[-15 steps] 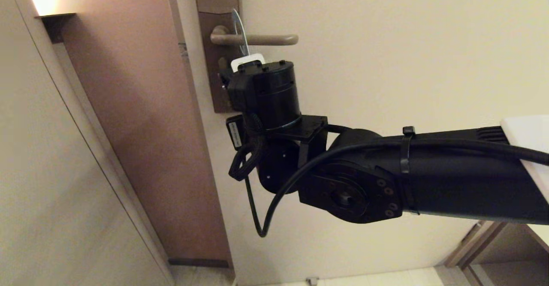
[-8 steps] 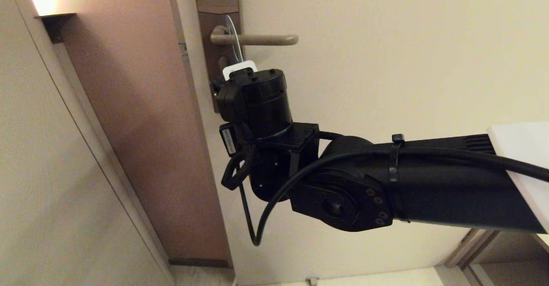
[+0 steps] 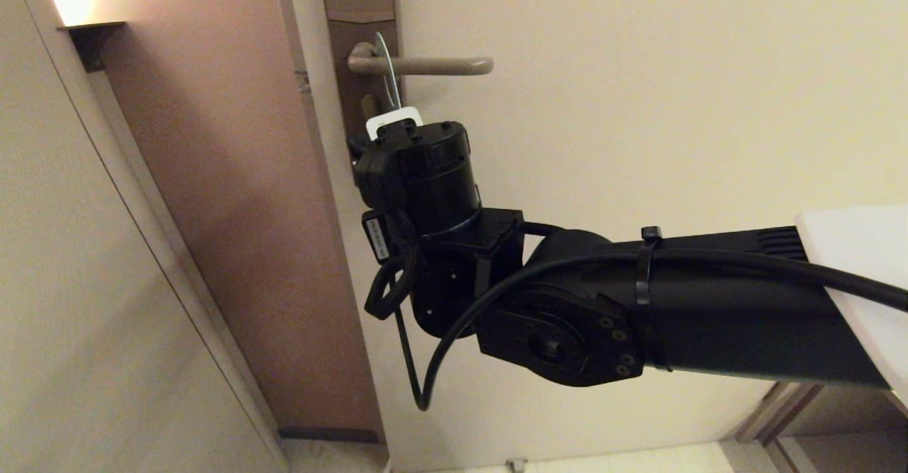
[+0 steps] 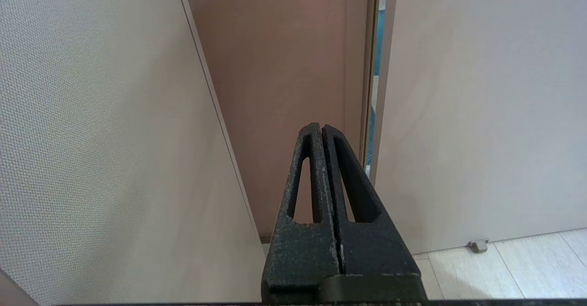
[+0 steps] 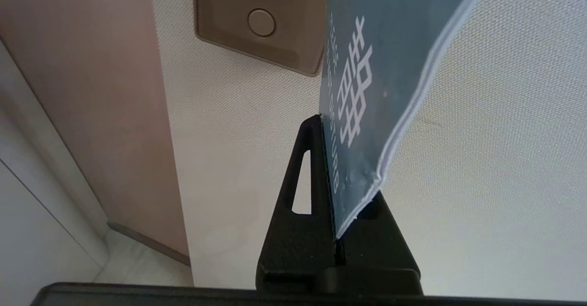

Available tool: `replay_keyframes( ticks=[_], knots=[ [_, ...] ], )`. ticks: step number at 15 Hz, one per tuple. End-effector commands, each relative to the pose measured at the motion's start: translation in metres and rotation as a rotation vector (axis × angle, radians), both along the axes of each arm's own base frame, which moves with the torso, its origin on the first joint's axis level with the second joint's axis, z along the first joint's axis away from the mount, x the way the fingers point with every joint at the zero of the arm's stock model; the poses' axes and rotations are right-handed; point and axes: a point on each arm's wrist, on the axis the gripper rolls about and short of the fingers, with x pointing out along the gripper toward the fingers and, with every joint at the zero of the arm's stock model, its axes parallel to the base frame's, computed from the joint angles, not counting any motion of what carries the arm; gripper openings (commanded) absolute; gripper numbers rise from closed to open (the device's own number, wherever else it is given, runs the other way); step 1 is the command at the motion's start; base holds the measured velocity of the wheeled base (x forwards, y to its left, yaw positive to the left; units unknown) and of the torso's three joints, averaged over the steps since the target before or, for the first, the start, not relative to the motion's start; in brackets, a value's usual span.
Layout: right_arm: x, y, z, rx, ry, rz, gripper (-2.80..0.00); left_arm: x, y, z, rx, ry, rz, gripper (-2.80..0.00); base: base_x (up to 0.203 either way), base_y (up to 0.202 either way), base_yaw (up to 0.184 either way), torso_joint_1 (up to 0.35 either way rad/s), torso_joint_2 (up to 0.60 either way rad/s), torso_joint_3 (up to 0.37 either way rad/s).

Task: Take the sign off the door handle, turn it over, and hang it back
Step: Hang the sign back with the other side facing out

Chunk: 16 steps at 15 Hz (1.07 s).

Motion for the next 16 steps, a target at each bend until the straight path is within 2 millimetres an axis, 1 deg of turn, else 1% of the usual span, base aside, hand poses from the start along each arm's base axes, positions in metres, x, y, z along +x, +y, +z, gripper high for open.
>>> replay_keyframes(
  ticks=[1,7,8,9,16],
  knots=[
    [-0.0005,0.0004,-0.0003,-0.001,-0.001,-0.002,-2.80,-0.0001,0.0000,0.0001,0.000,-0.001,0.000,-2.80,0.000,0.000,0.000,0.000,0.00,0.000],
    [-0.0012,0.0019,0.0002,0.003,-0.003,0.002,-2.80,-0.0001,0.0000,0.0001,0.000,-0.001,0.000,-2.80,0.000,0.000,0.000,0.000,0.00,0.000],
    [-0.0010,0.0021,-0.0005,0.001,-0.003,0.001,-0.15,-0.0001,0.0000,0.0001,0.000,-0.001,0.000,-2.80,0.000,0.000,0.000,0.000,0.00,0.000],
    [-0.0010,0.0022,-0.0005,0.002,-0.002,0.003,0.00,0.0000,0.0000,-0.0002,0.000,0.000,0.000,-2.80,0.000,0.000,0.000,0.000,0.00,0.000],
    [-0.0035,0.0021,0.0030,0.010,-0.007,0.007,0.00,0.0000,0.0000,-0.0003,0.000,0.000,0.000,-2.80,0.000,0.000,0.000,0.000,0.00,0.000]
  ],
)
